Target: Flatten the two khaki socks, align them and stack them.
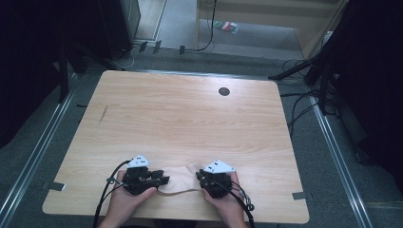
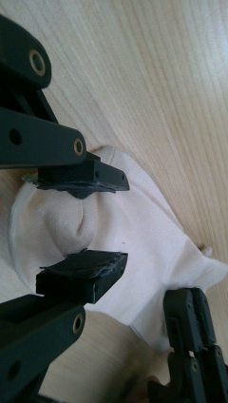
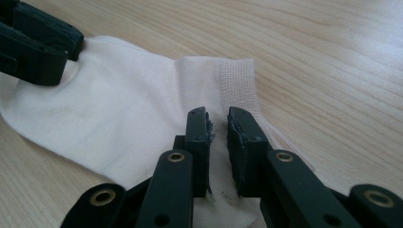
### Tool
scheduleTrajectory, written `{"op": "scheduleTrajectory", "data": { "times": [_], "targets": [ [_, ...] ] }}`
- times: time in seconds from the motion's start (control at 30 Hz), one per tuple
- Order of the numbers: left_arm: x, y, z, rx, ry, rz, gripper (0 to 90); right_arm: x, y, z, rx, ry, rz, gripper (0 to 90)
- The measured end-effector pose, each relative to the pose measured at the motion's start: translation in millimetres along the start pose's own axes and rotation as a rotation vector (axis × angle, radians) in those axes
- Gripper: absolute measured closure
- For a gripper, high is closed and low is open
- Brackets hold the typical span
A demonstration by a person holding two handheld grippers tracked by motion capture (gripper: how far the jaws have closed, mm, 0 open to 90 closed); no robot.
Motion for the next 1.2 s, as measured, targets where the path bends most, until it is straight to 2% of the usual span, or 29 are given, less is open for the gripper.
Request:
{"op": "scheduleTrajectory", "data": {
  "times": [0.03, 0.13, 0.23, 0.3, 0.37, 0.47, 0.6, 0.7, 0.77, 0.87, 0.9, 0.97, 1.03, 1.07, 1.13, 1.2],
  "targets": [
    [0.5, 0.2, -0.3, 0.018, 0.0, 0.013, 60.6, 0.0, -0.4, -0.2, 0.005, -0.003, 0.0, 78.5],
    [1.4, 0.4, -0.3, 0.038, -0.007, 0.032, 62.4, -1.1, -3.1, -0.9, -0.009, 0.009, -0.02, 79.2],
    [2.2, 2.5, 0.2, 0.041, -0.006, 0.032, 65.5, -3.2, -8.0, -2.0, 0.012, 0.023, -0.031, 82.7],
    [3.2, 3.7, 0.7, 0.061, -0.013, 0.043, 67.5, -4.1, -12.0, -2.4, 0.024, 0.019, -0.042, 84.1],
    [4.7, 5.0, 2.5, 0.059, -0.027, 0.051, 67.6, -4.1, -13.1, -2.3, 0.041, 0.012, -0.035, 83.8],
    [5.6, 7.7, 4.4, 0.053, -0.036, 0.046, 67.4, -3.2, -11.5, -2.0, 0.025, 0.001, -0.027, 79.6],
    [6.5, 9.4, 5.5, 0.075, -0.052, 0.043, 65.7, -1.4, -11.9, -0.5, 0.029, -0.008, -0.01, 77.5],
    [7.0, 4.9, 5.3, 0.115, -0.07, 0.024, 56.1, -1.2, -9.4, 1.2, 0.036, -0.022, 0.033, 69.0],
    [4.7, 2.4, 5.9, 0.14, -0.096, 0.01, 48.5, -4.2, -7.3, 4.2, 0.058, -0.047, 0.071, 63.8],
    [-3.8, 0.9, 12.3, 0.153, -0.182, -0.026, 39.9, -15.9, -8.7, 14.4, 0.102, -0.137, 0.126, 55.3],
    [-6.9, 2.7, 14.5, 0.156, -0.207, -0.021, 37.6, -19.5, -11.1, 16.9, 0.112, -0.16, 0.129, 52.2],
    [-12.5, 6.7, 18.1, 0.155, -0.241, -0.014, 32.8, -24.7, -16.7, 19.4, 0.125, -0.187, 0.122, 43.2],
    [-17.7, 14.3, 20.1, 0.129, -0.249, 0.012, 23.4, -28.6, -24.6, 19.9, 0.123, -0.199, 0.089, 33.8],
    [-19.7, 17.7, 20.4, 0.112, -0.246, 0.019, 16.0, -31.1, -30.1, 19.1, 0.126, -0.195, 0.054, 28.0],
    [-25.4, 28.2, 20.1, 0.079, -0.242, 0.056, 13.2, -35.9, -38.9, 18.9, 0.128, -0.197, 0.004, 17.6],
    [-31.7, 39.1, 18.8, 0.056, -0.242, 0.089, 10.6, -40.8, -45.1, 19.2, 0.135, -0.2, -0.033, 12.7]
  ]
}}
Point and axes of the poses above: each handheld gripper's, and its own axes: x roughly forward along the jaws, z roughly out of its top, y roughly to its left, the point moved 9 cm from there along x, roughly forward along the jaws
